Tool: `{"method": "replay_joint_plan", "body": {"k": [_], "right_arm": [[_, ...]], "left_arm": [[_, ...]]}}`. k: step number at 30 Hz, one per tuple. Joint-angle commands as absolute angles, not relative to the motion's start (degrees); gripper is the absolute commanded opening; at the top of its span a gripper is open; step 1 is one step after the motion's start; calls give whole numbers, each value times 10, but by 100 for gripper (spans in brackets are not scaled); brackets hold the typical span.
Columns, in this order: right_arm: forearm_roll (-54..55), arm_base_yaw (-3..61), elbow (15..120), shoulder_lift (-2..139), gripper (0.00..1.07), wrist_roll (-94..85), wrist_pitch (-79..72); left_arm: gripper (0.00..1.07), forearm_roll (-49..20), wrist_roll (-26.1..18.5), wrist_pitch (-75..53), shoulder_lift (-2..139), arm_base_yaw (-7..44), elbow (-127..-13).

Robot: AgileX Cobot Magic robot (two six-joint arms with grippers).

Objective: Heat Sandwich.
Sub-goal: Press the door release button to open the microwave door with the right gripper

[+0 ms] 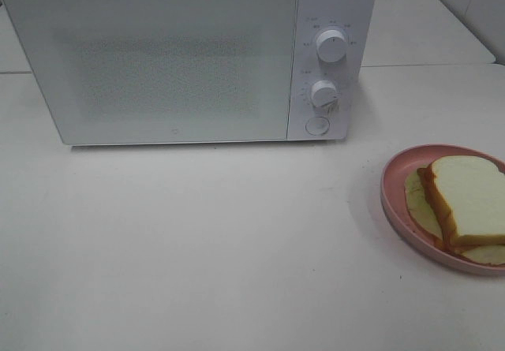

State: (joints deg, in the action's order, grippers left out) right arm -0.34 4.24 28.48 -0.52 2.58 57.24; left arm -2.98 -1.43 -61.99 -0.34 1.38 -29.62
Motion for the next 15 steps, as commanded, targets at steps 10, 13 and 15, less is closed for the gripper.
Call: {"method": "replay_joint_plan", "body": {"k": [10,13,15], "right_arm": [[-3,41,284,-18,67,21,571],[-3,41,284,-18,67,21,571],[-3,41,284,-18,67,21,571]], "left_arm": [[67,-30,-13,-612,-17,16,-295],[67,-30,-13,-612,-17,16,-295],[67,-30,-13,-612,-17,16,-295]]}}
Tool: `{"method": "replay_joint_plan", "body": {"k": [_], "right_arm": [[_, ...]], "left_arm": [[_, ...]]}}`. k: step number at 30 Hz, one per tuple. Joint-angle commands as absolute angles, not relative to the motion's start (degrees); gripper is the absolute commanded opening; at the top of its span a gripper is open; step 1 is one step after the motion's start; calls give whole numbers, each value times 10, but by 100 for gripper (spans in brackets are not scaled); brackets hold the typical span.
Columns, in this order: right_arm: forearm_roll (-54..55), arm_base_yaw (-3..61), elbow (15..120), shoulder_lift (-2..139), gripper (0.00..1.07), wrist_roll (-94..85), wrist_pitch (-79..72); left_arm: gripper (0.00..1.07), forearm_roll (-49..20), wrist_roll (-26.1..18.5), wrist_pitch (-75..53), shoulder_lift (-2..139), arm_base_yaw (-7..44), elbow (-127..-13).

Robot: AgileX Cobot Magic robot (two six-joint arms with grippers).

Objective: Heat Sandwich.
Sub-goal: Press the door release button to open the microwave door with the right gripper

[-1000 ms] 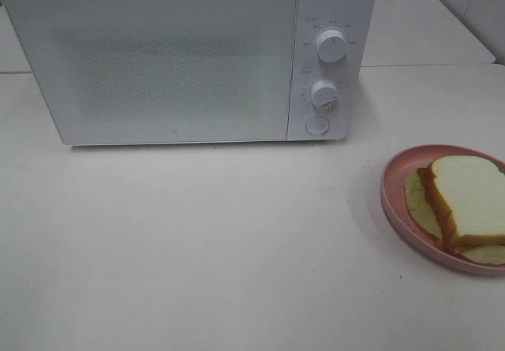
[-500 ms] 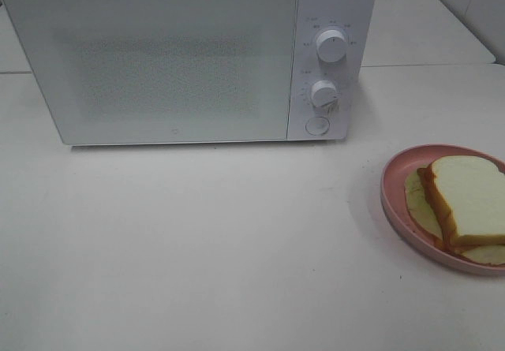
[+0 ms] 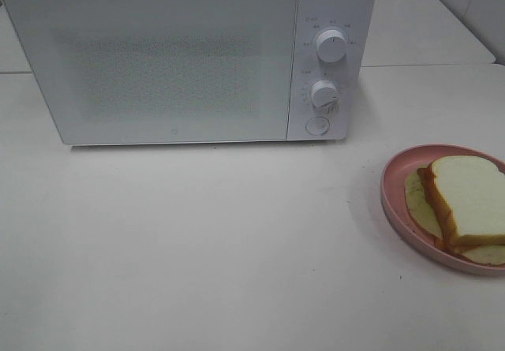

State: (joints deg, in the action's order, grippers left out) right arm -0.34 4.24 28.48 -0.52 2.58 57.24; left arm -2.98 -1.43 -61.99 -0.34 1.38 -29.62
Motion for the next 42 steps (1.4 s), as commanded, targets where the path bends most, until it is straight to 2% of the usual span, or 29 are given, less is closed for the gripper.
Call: {"method": "replay_joint_plan", "body": {"k": [1,42], "right_arm": [[-3,41,284,-18,67,21,571],[-7,41,284,-18,67,18,570]], "left_arm": [[67,-30,-13,-612,-17,16,-295],[67,-30,-13,-612,-17,16,-295]]}}
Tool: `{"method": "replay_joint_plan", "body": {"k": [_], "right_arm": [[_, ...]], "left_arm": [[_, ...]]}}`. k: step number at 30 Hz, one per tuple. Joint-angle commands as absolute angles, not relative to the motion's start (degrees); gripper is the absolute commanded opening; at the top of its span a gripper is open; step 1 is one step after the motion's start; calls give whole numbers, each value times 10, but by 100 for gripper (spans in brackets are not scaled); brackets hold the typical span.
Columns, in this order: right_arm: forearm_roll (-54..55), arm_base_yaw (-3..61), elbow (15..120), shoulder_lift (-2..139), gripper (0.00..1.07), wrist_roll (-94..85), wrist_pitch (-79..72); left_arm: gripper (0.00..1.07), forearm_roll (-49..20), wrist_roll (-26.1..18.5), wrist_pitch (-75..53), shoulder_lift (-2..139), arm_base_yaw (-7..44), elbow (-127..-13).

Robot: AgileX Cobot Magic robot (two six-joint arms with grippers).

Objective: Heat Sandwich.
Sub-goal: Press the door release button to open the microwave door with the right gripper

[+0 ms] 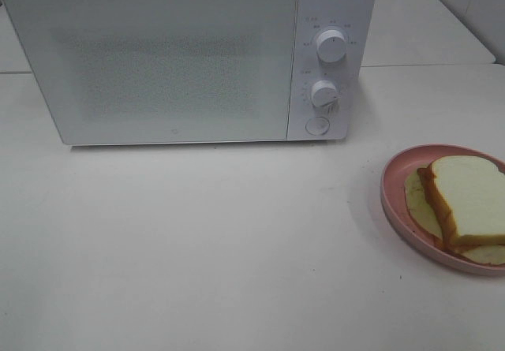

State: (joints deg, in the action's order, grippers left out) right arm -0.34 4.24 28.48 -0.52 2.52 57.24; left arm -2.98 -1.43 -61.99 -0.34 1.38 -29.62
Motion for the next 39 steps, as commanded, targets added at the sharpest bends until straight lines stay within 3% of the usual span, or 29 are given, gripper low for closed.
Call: {"method": "replay_joint_plan", "body": {"k": [1,10,30,34,39], "right_arm": [[-7,41,284,-18,67,18,570],[-41,41,298,-6,67,18,405],[-69,41,297,225,66,18,184],[-69,42,297,274,61,18,126],[-69,42,297,324,43,18,64]], "left_arm": [[67,-30,-13,-612,-17,16,-295],[67,-30,-13,-612,-17,16,-295],[67,-30,-13,-612,-17,16,-295],[67,-30,-13,-612,-17,16,-295],[67,-30,-13,-612,-17,16,-295]]}}
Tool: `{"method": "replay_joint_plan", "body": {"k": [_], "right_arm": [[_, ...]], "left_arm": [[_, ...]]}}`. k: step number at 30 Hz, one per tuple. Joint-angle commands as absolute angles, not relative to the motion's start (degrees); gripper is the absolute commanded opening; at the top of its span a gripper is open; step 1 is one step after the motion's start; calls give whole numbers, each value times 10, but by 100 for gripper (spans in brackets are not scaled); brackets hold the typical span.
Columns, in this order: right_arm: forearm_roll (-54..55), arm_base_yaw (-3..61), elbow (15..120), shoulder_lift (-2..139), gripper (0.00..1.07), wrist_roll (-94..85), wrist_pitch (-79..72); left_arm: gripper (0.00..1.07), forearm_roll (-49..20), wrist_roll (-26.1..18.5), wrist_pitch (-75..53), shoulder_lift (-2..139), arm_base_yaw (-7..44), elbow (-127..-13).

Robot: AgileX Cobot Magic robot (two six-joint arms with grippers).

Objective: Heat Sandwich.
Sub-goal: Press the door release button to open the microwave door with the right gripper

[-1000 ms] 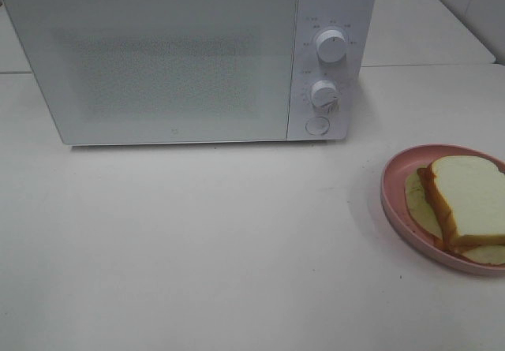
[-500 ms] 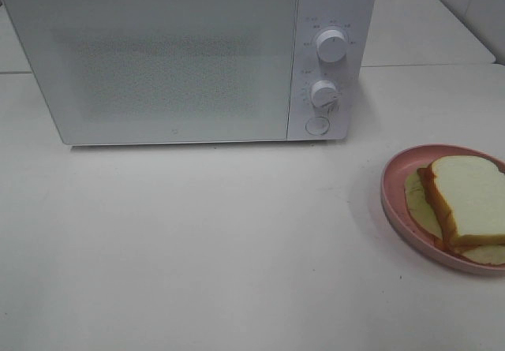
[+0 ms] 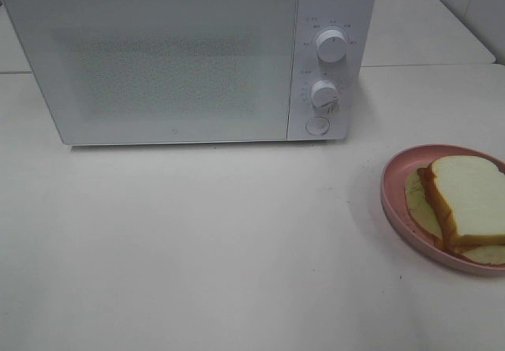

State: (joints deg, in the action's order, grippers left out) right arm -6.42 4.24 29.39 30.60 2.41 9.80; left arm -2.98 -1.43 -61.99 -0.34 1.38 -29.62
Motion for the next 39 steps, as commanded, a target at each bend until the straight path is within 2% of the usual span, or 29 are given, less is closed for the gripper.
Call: {"method": "replay_joint_plan", "body": {"k": [1,3,5,8,11,13,26,31,35,39], "right_arm": [[-69,42,297,332,39,18,57],[-69,42,297,339,36,18,52],[-69,42,297,357,22,18,36],[-69,42,297,368,16,21,26],[-64,42,297,396,2,25,0],[-64,42,297,401,0,30,-5],[-66,59,297,484,0,72,-112],[-66,138,297,553,0,72,-152],[-61,166,297,594,0,72,-171],[-3,203,297,669,0,72,-226]], "left_arm": [[67,-30,-13,-612,-17,16,-295],[67,-30,-13,-612,-17,16,-295],[67,-30,-13,-612,-17,16,-295],[67,-30,-13,-612,-17,16,-295],[67,-30,-13,-612,-17,16,-295],[67,-30,-13,-612,-17,16,-295],[67,-30,-13,-612,-17,16,-295],[67,-30,-13,-612,-17,16,-295],[67,-30,-13,-612,-17,16,-295],[67,-30,-13,-612,-17,16,-295]]}}
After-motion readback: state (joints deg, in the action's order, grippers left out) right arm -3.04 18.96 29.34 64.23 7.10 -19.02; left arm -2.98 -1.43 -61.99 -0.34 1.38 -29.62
